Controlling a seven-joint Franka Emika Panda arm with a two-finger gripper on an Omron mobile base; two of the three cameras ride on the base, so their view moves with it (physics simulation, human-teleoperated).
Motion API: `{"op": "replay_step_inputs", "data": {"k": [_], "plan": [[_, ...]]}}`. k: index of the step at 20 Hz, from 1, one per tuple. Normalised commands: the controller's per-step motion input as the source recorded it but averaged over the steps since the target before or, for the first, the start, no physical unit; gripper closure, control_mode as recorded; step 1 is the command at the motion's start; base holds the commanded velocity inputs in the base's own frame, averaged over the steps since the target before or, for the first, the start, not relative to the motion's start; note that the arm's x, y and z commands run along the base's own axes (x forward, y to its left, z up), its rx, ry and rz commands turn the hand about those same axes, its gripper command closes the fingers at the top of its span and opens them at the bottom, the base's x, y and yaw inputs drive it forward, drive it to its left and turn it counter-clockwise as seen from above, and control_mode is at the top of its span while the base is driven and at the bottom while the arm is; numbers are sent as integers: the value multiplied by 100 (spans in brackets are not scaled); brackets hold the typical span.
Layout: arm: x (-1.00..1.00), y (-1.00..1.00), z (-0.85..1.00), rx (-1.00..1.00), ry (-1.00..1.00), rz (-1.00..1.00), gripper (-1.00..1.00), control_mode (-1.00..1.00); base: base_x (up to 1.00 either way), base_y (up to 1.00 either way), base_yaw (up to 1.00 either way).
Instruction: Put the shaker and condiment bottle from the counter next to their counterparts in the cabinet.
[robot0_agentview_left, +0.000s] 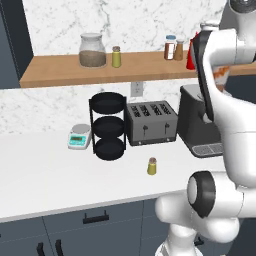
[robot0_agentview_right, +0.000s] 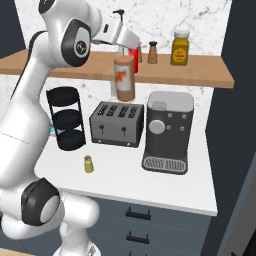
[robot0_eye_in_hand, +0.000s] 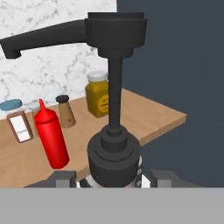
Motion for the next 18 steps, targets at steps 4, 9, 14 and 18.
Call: {"op": "replay_step_inputs", "data": {"k": [4,9,14,18], "plan": [[38,-38,33,2,0,0,100,-100,0,0,0],[23,5,5,-4,7,1,100,-100,0,0,0],[53,0,2,0,5,0,100,-100,0,0,0],[47,-16,16,0,0,0,100,-100,0,0,0]]}}
